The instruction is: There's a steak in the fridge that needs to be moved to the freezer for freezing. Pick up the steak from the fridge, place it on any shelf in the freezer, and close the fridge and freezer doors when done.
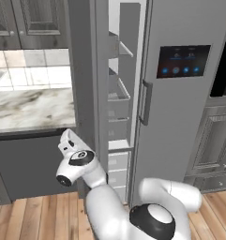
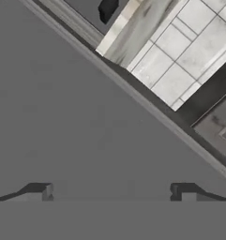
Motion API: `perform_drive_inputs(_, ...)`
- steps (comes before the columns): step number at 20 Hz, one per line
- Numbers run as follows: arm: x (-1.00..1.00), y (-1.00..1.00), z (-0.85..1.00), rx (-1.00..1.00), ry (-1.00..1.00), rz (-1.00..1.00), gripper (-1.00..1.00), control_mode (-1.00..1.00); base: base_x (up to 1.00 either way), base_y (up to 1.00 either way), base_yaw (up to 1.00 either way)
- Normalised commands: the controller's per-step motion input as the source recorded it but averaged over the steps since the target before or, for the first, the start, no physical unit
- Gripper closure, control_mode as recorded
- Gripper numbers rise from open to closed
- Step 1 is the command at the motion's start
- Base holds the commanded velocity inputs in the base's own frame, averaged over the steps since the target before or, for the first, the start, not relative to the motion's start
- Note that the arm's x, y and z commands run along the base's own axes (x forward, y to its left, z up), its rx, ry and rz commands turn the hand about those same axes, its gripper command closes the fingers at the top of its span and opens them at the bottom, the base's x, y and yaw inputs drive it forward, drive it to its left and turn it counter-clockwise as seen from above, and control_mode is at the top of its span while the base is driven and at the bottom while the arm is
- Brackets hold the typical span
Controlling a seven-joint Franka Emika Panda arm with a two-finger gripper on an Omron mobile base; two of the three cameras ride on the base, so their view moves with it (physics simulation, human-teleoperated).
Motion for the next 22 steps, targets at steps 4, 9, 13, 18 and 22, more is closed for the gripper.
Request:
perform_drive_inputs(4,0.56,-0.7,0.0,0.05,0.0,-0.04,-1.0,-1.0,0.0,0.0,0.0)
perform_drive_inputs(9,0.86,-0.54,0.0,0.05,0.0,-0.01,-1.0,-1.0,0.0,0.0,0.0)
perform_drive_inputs(13,0.74,-0.56,0.0,0.06,0.0,0.0,-1.0,-1.0,0.0,0.0,0.0)
perform_drive_inputs(18,0.5,-0.66,0.0,0.05,0.0,0.0,-1.0,-1.0,0.0,0.0,0.0)
perform_drive_inputs(22,0.28,-0.68,0.0,0.08,-0.07,0.0,-1.0,-1.0,0.0,0.0,0.0)
